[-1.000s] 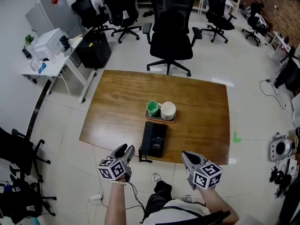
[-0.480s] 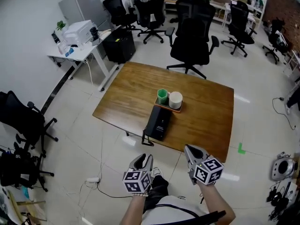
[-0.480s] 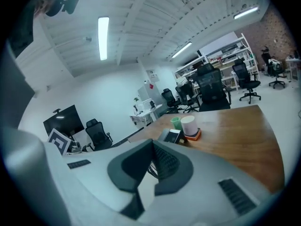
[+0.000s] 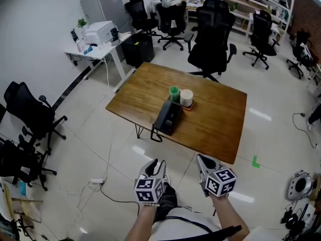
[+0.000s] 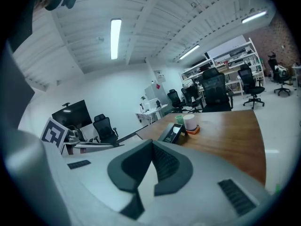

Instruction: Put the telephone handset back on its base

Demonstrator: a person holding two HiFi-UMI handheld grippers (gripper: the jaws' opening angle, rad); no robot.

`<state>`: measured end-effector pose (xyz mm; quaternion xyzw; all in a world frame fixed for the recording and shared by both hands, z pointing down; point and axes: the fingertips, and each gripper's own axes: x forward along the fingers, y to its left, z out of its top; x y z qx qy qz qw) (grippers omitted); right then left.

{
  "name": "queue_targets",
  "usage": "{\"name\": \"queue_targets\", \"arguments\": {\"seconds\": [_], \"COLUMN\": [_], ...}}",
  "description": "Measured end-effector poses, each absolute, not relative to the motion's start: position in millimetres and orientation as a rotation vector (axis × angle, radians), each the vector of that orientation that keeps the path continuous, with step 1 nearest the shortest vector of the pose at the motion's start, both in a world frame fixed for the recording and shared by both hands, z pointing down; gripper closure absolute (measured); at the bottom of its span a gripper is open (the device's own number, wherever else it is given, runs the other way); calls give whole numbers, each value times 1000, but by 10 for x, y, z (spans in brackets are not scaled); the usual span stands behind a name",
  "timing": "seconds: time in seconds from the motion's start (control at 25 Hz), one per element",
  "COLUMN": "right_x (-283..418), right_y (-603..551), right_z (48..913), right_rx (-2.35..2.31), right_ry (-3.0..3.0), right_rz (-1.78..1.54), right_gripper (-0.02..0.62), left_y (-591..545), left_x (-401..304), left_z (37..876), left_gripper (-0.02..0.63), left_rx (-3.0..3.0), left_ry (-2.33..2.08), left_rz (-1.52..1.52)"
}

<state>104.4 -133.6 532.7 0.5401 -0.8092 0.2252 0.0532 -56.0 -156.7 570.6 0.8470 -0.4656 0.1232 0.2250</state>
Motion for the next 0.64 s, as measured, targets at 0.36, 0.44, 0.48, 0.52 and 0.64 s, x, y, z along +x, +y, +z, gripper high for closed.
{"name": "queue_targets", "arguments": {"seconds": [0.36,0.44,0.48,0.52,0.64], "right_x": [996,961,942,921,850], "right_y": [-973,-954,-941,-927,-893], "right_z": [5187,5163,5156,5151,5128], "right_rx": [1618,1615,1614,1612,1609], "right_ry": [-2489,-2496,-2499,-2501,-2507], "right_rz": [628,616,614,612,606], "right_gripper": [595,594,594,594,595], "left_y": [-1194,-1165,-1146,-1126,-1085], "left_x": [-514,-547,-559,-570,-614], "left_z": [5576,5527,5508,5496,5467], "left_gripper": [485,606,606,606,606], "left_rx": [2334,2343,2349,2354,2360], "left_ry": [-1310,-1318,-1320,-1321,-1325], "left_rz": [280,271,273,278,281]}}
